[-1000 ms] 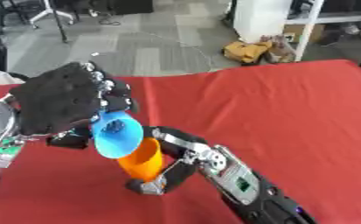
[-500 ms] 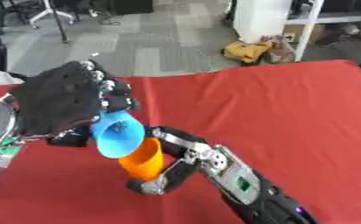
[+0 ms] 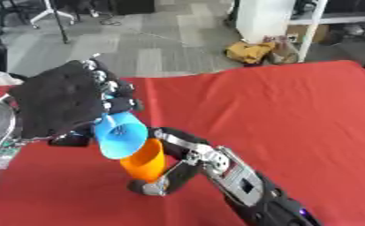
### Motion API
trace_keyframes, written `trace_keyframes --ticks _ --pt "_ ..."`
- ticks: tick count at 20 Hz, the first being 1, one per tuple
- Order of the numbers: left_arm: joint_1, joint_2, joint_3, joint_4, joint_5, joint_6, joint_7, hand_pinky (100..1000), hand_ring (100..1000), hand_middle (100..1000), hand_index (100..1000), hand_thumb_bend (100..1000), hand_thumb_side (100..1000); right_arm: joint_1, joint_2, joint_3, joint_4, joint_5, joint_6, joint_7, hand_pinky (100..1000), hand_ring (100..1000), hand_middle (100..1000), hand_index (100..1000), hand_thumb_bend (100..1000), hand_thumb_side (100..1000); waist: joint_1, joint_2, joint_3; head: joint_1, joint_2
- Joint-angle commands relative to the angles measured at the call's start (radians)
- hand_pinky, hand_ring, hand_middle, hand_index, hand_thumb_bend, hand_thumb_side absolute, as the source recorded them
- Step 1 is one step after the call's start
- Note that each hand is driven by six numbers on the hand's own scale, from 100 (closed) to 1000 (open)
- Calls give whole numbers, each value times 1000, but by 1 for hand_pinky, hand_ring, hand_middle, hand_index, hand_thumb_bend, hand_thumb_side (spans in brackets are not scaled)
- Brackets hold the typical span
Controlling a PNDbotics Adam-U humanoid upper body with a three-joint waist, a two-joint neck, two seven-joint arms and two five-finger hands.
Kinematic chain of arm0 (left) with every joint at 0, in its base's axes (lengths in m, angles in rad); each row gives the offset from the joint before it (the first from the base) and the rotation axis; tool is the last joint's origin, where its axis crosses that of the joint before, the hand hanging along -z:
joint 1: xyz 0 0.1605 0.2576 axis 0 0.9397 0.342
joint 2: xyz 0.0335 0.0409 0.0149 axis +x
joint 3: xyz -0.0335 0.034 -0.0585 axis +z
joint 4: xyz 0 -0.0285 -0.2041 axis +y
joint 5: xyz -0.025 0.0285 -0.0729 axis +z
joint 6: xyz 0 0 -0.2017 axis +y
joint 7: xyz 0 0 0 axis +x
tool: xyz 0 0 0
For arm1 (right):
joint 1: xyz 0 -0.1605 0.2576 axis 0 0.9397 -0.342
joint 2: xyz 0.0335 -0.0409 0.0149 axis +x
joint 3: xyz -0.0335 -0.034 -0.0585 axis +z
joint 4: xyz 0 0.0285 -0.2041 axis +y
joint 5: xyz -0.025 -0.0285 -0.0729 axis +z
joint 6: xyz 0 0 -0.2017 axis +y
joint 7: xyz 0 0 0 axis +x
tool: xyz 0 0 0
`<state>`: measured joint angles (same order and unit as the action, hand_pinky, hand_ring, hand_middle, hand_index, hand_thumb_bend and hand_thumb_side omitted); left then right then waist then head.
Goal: Pour the contents of one cup into another cup.
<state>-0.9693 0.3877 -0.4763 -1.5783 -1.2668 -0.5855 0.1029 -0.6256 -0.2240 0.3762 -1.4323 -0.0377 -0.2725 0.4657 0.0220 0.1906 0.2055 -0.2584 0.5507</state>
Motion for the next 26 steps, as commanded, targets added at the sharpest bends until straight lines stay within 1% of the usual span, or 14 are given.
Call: trace_keyframes --ticks 1,12,26 --pt "-21 20 8 -20 -14 0 11 222 240 299 657 721 100 -20 -11 -10 -17 -6 -1 -4 449 281 547 792 215 100 0 -21 2 -3 -11" --pt "-20 22 5 -25 -52 -4 22 226 242 299 659 722 100 -20 -11 -9 -16 -5 0 -5 446 279 545 791 216 100 0 -21 3 -3 -11" --pt "-19 22 5 -24 -64 -4 23 227 241 298 660 722 100 -19 -11 -10 -17 -6 3 -10 443 280 544 790 215 100 1 -21 2 -3 -12"
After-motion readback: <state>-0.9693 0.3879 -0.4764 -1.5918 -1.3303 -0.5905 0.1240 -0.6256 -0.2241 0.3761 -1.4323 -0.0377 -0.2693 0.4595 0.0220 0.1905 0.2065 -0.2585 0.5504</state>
